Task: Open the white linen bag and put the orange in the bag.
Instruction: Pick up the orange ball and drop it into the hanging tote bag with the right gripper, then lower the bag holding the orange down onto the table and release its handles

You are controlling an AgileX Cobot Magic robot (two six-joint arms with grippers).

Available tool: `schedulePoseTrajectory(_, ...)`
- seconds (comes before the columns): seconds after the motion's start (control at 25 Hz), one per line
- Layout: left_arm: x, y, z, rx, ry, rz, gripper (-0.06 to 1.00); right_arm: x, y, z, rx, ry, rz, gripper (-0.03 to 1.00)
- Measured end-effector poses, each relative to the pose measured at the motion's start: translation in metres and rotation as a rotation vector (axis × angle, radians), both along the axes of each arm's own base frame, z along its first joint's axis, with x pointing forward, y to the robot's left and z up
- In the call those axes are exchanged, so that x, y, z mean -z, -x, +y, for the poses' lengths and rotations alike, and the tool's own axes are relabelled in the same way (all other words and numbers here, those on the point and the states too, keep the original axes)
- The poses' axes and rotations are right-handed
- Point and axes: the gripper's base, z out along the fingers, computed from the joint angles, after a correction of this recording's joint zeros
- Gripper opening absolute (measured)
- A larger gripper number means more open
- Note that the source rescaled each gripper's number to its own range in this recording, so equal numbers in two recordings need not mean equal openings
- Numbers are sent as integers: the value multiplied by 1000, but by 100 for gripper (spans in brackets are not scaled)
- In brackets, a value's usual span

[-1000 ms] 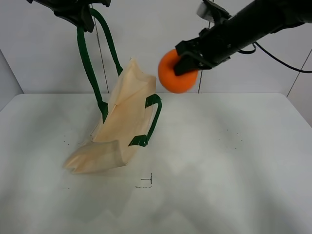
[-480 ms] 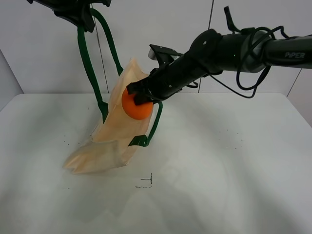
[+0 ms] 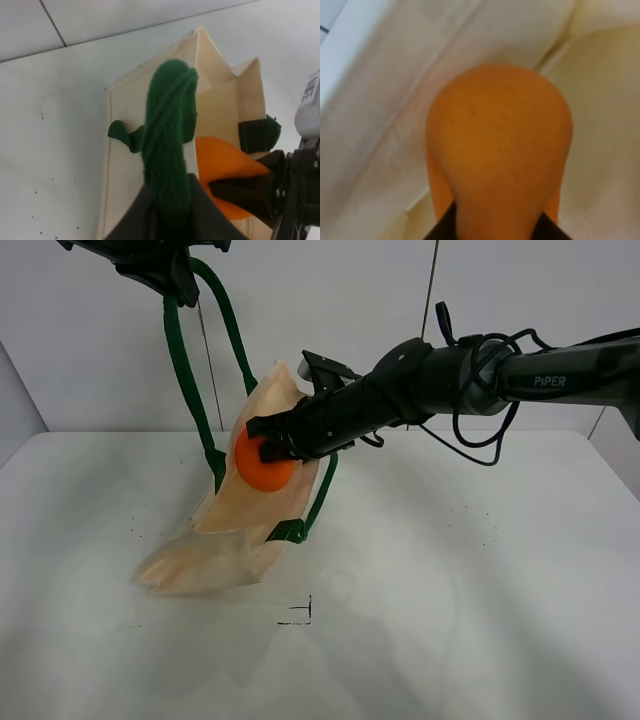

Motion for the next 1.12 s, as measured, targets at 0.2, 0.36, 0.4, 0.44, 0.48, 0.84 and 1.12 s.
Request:
schedulePoseTrajectory(0.2,0,0,0,0,0,0,0,17,-2,1,-2,14,37,1)
schedulePoseTrajectory(0.36,0,0,0,0,0,0,0,19,-1,2,-9,15,47,46)
schedulePoseTrajectory(0.4,0,0,0,0,0,0,0,19,-1,2,-13,15,49,68)
schedulePoseTrajectory(0.44,0,0,0,0,0,0,0,19,0,2,-19,15,54,83)
schedulePoseTrajectory(0.48,0,0,0,0,0,0,0,20,1,2,-29,20,57,89)
schedulePoseTrajectory(0.84,0,0,0,1,3,0,0,-36,1,-14,-195,319,143,100)
schedulePoseTrajectory(1.12,0,1,-1,5,12,4,0,-69,-20,-58,4,618,132,100)
